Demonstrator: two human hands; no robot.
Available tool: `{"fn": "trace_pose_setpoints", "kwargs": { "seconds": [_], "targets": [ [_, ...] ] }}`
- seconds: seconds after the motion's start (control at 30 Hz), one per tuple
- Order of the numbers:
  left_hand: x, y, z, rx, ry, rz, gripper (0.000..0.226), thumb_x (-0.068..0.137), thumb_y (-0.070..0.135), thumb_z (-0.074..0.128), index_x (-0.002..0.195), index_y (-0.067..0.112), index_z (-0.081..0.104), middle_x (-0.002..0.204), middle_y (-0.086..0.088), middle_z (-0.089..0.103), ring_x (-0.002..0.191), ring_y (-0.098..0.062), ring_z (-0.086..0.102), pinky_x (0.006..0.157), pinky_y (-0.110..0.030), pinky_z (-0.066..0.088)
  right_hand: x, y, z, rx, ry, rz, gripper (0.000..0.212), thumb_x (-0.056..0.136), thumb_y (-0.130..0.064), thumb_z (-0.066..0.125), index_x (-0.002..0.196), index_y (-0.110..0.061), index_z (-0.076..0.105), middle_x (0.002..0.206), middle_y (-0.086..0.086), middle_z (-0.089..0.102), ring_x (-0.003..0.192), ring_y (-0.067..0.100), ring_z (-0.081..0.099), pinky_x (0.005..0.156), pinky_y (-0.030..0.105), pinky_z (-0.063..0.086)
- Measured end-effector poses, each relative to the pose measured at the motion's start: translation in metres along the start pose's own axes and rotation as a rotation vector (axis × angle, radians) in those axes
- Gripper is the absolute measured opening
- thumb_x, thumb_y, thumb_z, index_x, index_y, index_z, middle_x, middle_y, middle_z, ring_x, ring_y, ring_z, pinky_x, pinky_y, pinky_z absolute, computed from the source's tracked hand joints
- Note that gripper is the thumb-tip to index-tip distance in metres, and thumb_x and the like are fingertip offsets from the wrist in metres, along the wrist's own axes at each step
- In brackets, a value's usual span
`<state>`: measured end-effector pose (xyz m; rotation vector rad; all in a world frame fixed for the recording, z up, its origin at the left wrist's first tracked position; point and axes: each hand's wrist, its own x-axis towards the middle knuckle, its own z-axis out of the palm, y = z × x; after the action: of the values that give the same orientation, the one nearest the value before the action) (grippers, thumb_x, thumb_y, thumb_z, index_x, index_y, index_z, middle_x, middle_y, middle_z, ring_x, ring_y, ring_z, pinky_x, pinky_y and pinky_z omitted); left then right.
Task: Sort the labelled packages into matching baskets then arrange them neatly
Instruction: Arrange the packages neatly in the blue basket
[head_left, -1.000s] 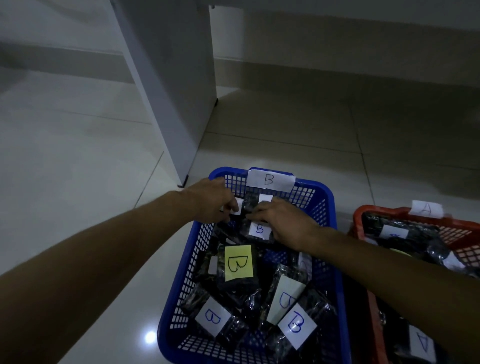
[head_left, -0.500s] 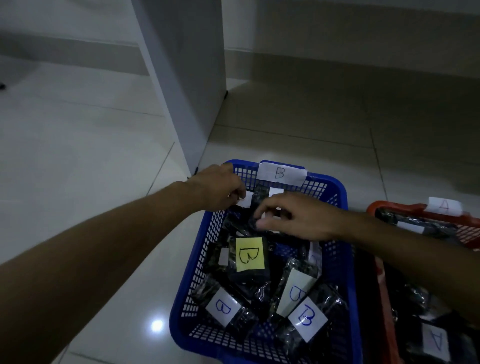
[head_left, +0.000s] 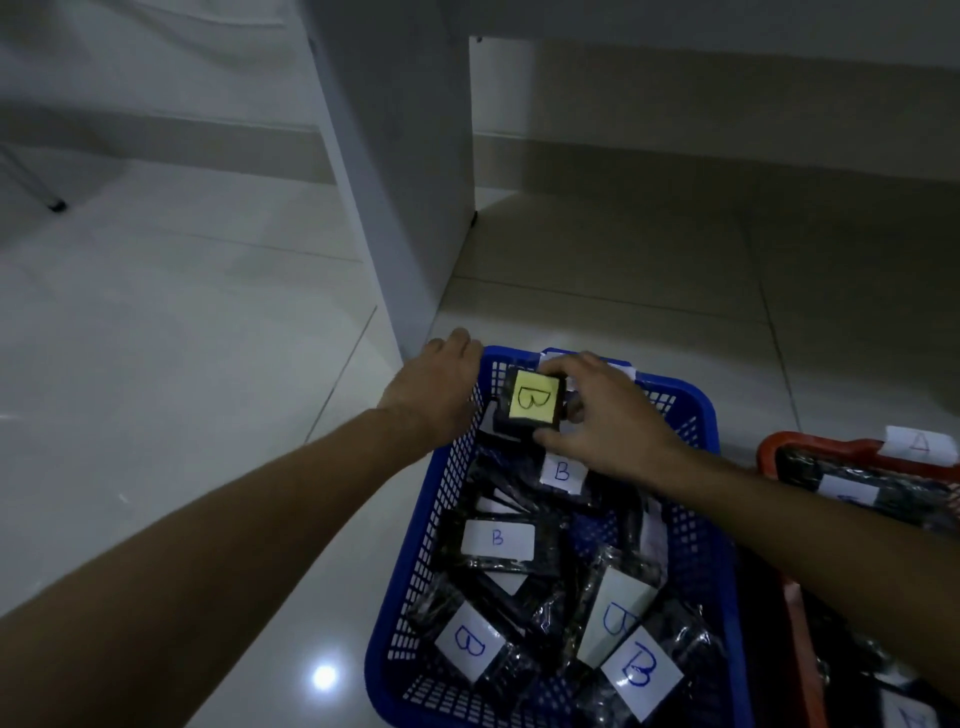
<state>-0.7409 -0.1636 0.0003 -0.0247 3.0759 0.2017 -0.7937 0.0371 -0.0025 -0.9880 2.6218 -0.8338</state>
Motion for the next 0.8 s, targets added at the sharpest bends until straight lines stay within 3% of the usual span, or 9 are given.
{"fn": "trace_pose_setpoints", "kwargs": {
  "seconds": [0.17,0.33,0.43,0.5,0.6,0.7,0.8],
  "targets": [
    [-0.006,-0.008,0.009,-0.285,-0.146,-0.28,0.037,0.094,0.03,0.055,0.123,0.008,0.047,0.12,-0.014,0.06,0.103,-0.028,0.061,0.083,-0.036,0.052,0.023,0.006,0.035,-0.03,0.068,0.057,0.058,0.074,-0.03,0.083,0.123,-0.021,0.053,0.123,0.0,0.056,0.102,0.016,0.057,0.09,0.038,0.051],
    [-0.011,-0.012,0.014,-0.456,-0.162,-0.288,0.031,0.097,0.028,0.053,0.121,0.009,0.051,0.113,-0.013,0.065,0.094,-0.024,0.063,0.075,-0.032,0.054,0.022,0.005,0.053,0.014,0.101,0.002,0.047,0.08,-0.025,0.081,0.12,-0.016,0.059,0.124,-0.003,0.049,0.103,0.017,0.059,0.091,0.038,0.055],
    [-0.013,-0.012,0.012,-0.515,-0.178,-0.3,0.032,0.096,0.029,0.053,0.122,0.01,0.051,0.113,-0.013,0.066,0.089,-0.02,0.062,0.073,-0.03,0.054,0.018,0.004,0.043,-0.007,0.09,-0.009,0.044,0.081,-0.031,0.079,0.117,-0.016,0.058,0.122,-0.005,0.044,0.099,0.015,0.059,0.087,0.034,0.056],
    [-0.016,-0.011,0.01,-0.477,-0.208,-0.301,0.034,0.097,0.03,0.052,0.123,0.009,0.05,0.115,-0.014,0.064,0.093,-0.023,0.063,0.075,-0.032,0.054,0.01,0.002,0.028,-0.043,0.045,-0.008,0.044,0.082,-0.044,0.076,0.114,-0.021,0.057,0.114,-0.007,0.051,0.091,0.011,0.057,0.079,0.031,0.053],
    [-0.032,-0.008,0.011,-0.397,-0.333,-0.297,0.036,0.097,0.031,0.049,0.125,0.008,0.043,0.119,-0.016,0.061,0.099,-0.027,0.063,0.079,-0.035,0.055,-0.013,0.003,0.013,-0.101,-0.178,0.006,0.036,0.082,-0.052,0.071,0.105,-0.026,0.062,0.094,-0.011,0.064,0.08,0.008,0.06,0.074,0.032,0.054],
    [-0.055,-0.002,0.015,-0.278,-0.41,-0.264,0.036,0.099,0.032,0.045,0.122,0.005,0.037,0.116,-0.018,0.059,0.096,-0.03,0.062,0.076,-0.037,0.054,-0.033,0.003,0.019,-0.189,-0.404,0.051,0.045,0.085,-0.055,0.067,0.116,-0.022,0.064,0.099,-0.007,0.069,0.084,0.009,0.063,0.077,0.034,0.056],
    [-0.068,0.0,0.019,-0.166,-0.332,-0.212,0.034,0.099,0.032,0.044,0.118,0.006,0.036,0.113,-0.017,0.06,0.092,-0.03,0.062,0.076,-0.041,0.054,-0.038,-0.007,0.019,-0.174,-0.363,0.031,0.051,0.083,-0.062,0.064,0.117,-0.023,0.062,0.104,-0.008,0.066,0.09,0.01,0.061,0.08,0.035,0.055]
  ]
}}
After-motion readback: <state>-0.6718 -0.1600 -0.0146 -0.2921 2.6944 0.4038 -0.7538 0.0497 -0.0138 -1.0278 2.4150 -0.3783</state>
